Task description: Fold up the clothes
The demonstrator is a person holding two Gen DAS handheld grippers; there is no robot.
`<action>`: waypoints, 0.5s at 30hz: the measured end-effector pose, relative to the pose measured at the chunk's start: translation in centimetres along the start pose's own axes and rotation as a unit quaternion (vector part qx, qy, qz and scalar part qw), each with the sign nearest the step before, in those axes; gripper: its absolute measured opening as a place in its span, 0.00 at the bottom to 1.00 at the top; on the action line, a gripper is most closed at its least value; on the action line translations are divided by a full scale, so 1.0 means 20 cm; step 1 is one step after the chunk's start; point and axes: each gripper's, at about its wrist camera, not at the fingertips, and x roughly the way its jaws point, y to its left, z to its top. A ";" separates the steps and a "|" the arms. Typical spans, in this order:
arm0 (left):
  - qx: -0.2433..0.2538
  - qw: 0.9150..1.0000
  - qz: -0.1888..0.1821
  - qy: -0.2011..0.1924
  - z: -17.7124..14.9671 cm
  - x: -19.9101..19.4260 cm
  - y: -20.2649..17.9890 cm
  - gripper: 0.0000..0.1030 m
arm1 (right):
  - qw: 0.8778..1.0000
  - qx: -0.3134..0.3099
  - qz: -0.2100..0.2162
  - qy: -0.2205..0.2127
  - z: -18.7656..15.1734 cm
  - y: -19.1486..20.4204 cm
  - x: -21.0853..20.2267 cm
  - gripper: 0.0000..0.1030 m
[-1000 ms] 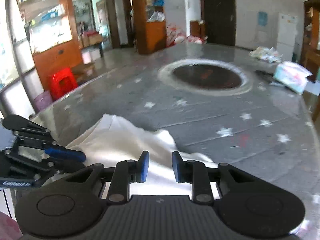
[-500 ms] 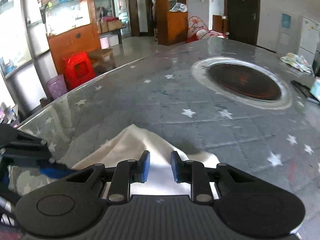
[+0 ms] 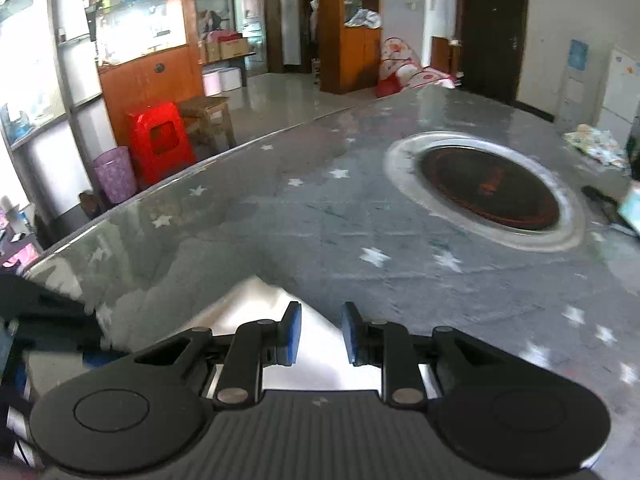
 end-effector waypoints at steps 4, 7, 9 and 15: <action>0.005 1.000 0.003 -0.002 0.04 0.01 -0.01 0.39 | 0.999 0.022 -0.025 0.001 -0.12 -0.09 -0.17 0.21; 0.003 1.000 0.002 -0.001 0.07 0.03 -0.02 0.39 | 0.998 0.038 -0.043 0.002 -0.20 -0.15 -0.29 0.21; 0.006 1.000 0.005 -0.001 0.09 0.05 -0.02 0.39 | 0.997 0.058 -0.050 -0.005 -0.24 -0.21 -0.32 0.20; 0.013 1.000 0.021 0.013 0.13 0.13 -0.02 0.39 | 0.990 0.117 -0.070 -0.028 -0.36 -0.38 -0.38 0.20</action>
